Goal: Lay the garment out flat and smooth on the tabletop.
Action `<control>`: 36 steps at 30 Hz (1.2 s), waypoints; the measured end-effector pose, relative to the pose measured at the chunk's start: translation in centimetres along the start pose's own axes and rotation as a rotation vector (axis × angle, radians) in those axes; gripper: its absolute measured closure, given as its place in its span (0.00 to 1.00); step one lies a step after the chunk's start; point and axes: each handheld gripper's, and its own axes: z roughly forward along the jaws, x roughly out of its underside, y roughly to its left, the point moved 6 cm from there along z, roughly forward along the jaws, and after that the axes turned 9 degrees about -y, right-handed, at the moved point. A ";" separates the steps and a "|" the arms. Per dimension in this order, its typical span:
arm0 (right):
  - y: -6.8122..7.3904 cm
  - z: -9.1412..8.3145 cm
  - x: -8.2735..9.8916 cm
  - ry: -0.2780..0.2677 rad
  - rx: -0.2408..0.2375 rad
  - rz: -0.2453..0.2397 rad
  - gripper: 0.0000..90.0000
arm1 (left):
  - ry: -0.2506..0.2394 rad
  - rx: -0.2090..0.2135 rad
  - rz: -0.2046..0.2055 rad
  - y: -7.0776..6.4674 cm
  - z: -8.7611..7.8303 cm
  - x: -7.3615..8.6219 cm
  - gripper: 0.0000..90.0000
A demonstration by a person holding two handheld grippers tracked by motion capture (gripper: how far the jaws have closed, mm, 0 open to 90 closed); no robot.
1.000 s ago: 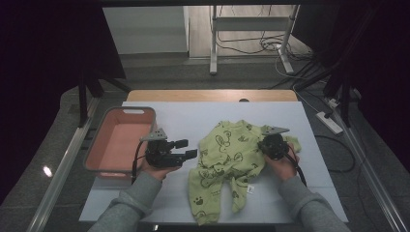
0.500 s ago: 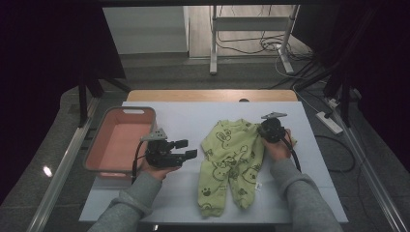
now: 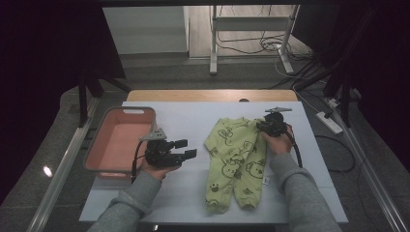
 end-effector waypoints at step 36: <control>7.9 -9.8 2.6 -0.097 -0.286 -0.071 0.59 | 0.057 -0.009 0.029 -0.9 3.2 1.1 0.36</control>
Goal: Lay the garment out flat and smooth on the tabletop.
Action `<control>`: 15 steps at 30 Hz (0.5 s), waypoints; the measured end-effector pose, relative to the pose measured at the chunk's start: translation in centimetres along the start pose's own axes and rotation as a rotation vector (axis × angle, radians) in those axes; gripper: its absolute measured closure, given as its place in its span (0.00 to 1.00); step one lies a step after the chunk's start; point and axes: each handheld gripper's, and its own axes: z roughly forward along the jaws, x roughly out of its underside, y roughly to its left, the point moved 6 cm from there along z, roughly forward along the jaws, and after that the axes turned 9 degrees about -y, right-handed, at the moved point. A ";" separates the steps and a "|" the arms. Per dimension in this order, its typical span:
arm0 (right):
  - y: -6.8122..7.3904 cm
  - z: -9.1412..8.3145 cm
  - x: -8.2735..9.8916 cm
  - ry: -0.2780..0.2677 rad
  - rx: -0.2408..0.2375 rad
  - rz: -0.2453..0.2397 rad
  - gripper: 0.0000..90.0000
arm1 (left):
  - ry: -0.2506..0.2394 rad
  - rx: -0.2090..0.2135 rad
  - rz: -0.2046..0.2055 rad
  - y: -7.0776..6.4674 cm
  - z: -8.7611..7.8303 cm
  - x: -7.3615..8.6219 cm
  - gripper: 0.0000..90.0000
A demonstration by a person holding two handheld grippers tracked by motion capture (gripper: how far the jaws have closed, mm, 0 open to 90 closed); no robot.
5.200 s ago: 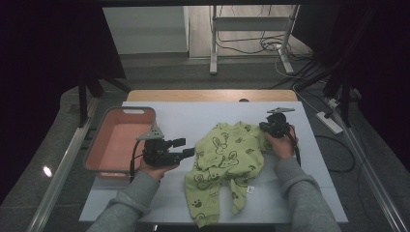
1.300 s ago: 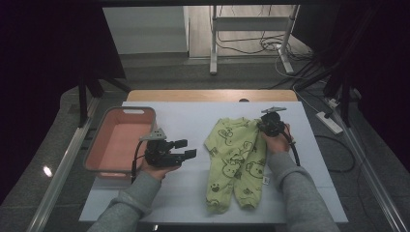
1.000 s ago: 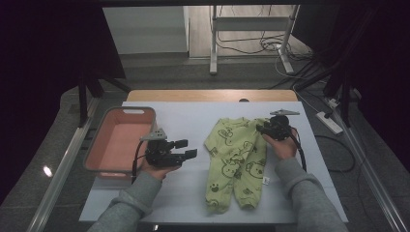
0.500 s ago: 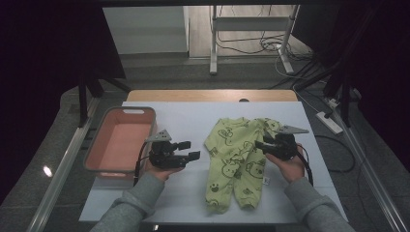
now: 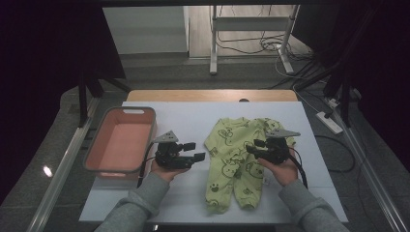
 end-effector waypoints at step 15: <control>0.5 -3.0 1.1 -0.018 -0.010 0.009 0.58 | 0.088 -0.003 0.050 -0.5 7.8 -0.8 0.38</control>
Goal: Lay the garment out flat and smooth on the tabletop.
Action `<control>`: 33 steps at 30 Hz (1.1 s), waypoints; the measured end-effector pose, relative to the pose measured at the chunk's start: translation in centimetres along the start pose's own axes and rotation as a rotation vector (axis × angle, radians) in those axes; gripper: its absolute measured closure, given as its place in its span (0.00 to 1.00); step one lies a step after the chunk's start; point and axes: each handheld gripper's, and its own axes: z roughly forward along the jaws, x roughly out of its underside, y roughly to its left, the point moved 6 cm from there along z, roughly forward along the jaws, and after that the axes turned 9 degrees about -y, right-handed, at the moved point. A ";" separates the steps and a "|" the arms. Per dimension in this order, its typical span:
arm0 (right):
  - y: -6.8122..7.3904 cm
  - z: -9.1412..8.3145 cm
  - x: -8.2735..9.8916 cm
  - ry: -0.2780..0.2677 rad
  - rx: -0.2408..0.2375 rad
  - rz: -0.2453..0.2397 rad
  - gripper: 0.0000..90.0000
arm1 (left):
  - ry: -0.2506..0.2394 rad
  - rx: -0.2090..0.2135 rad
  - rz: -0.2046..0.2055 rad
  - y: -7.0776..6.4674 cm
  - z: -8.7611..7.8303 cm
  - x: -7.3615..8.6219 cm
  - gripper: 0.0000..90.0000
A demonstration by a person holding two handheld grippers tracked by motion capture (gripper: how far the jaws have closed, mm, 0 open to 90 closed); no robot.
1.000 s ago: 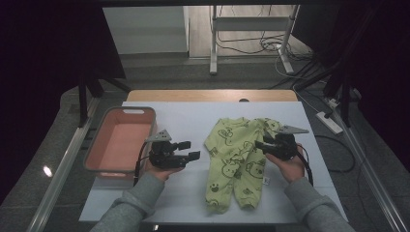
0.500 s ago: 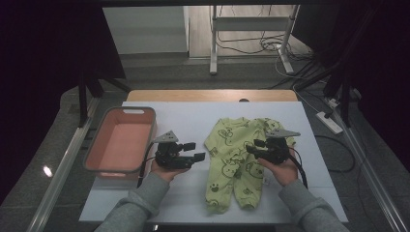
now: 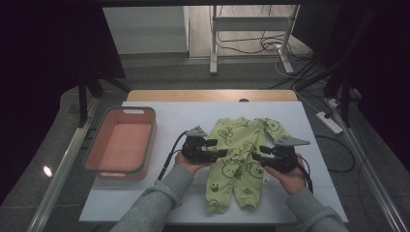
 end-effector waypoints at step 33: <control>-1.3 -2.3 0.9 -0.019 0.041 0.038 0.57 | 0.152 0.061 -0.012 0.8 5.6 2.0 0.96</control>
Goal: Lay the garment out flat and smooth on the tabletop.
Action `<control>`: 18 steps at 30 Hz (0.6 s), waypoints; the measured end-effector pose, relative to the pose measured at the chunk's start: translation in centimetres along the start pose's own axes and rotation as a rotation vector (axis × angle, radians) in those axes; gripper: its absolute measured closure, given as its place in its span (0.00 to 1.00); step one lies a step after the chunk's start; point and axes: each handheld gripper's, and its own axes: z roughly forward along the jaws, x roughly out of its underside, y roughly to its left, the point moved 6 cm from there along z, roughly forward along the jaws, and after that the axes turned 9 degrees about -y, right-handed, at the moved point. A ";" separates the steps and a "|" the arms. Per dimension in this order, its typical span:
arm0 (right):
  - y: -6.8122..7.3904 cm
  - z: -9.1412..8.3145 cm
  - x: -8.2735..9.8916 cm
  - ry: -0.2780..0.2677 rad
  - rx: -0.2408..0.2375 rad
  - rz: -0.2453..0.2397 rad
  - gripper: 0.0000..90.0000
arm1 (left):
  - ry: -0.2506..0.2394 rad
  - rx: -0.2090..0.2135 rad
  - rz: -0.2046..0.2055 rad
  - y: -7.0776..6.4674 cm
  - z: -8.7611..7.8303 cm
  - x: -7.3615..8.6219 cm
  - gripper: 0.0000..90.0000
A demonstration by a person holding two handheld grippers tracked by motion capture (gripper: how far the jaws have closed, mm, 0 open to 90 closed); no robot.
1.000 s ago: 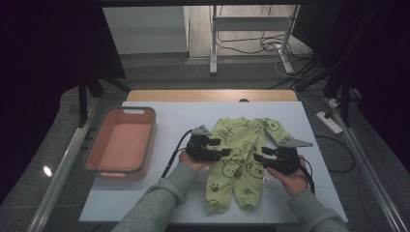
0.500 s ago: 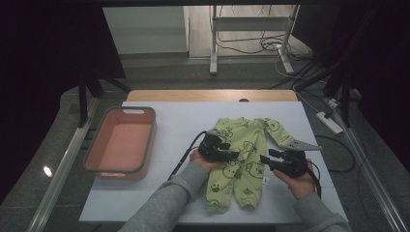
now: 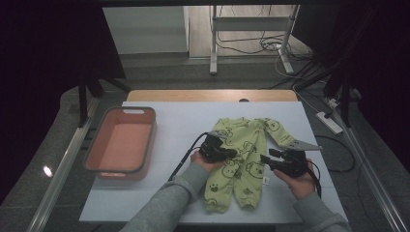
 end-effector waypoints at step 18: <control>-0.1 0.2 0.0 0.002 0.004 0.004 0.57 | -0.223 -0.054 -0.032 1.5 -8.9 -5.2 0.97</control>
